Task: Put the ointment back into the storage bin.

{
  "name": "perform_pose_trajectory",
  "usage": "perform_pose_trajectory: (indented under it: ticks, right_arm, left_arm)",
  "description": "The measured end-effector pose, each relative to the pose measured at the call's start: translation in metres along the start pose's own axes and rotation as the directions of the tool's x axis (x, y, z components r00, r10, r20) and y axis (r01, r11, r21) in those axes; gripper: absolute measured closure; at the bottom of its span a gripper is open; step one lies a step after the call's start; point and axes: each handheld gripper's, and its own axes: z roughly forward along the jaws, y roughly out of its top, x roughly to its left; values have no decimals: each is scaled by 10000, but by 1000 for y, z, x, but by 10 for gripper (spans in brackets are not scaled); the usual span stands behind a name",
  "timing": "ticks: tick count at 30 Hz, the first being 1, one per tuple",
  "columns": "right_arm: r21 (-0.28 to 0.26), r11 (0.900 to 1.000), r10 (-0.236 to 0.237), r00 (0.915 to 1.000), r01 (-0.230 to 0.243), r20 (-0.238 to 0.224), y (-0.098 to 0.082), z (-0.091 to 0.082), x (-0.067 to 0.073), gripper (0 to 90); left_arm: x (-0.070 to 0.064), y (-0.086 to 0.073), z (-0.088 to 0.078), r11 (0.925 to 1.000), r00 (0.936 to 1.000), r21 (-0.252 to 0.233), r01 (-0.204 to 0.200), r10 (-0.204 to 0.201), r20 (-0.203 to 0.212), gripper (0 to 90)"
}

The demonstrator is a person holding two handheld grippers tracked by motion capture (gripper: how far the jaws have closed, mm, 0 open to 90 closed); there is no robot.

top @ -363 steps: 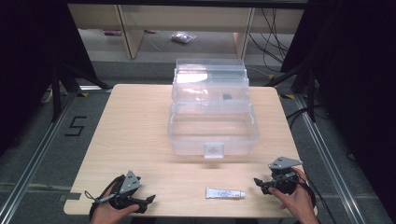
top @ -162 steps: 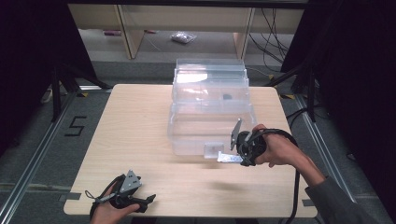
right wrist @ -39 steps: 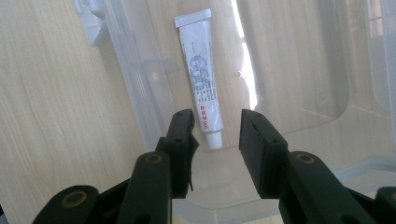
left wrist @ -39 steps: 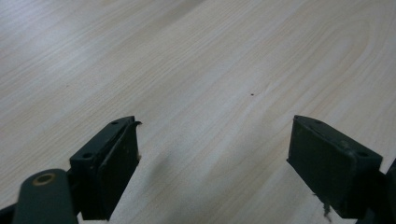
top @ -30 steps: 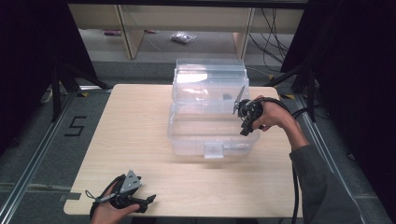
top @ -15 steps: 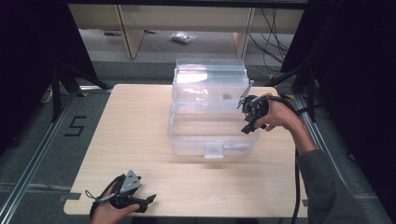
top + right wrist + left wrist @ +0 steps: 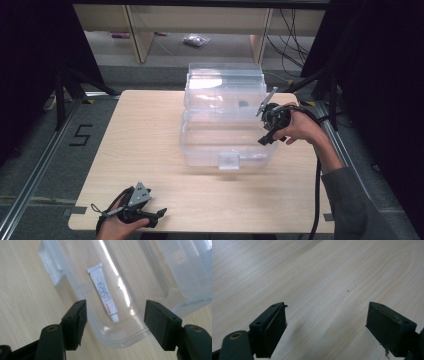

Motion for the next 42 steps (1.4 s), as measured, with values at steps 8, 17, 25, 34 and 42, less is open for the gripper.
perform_pose_trajectory:
  ticks: [8, 17, 25, 34, 42]
  right_arm:
    - [-906, 9944, 528, 9985, -539, -146, -9, -2, 12, 297]
    - [-1235, 9889, 827, 9966, -824, -32, -18, -4, 21, 251]
    - [-1800, 9787, 1016, 9948, -989, 61, -29, -7, 34, 240]
    - [-2179, 9704, 1091, 9940, -1040, 115, -37, -7, 42, 235]
    - [-2349, 9662, 1124, 9936, -1060, 138, -44, -3, 51, 222]
  left_arm:
    - [-1, 0, 1, 9999, 9999, -70, 115, -115, -20, 158]
    - [0, 0, 0, 10000, 10000, -69, 44, -44, -29, 158]
    - [-3, -1, 4, 9984, 9989, -342, 456, -459, -87, 158]
    - [-3, 0, 2, 9989, 9993, -300, 361, -364, -108, 158]
    - [-3, 0, 2, 9989, 9993, -313, 353, -356, -93, 158]
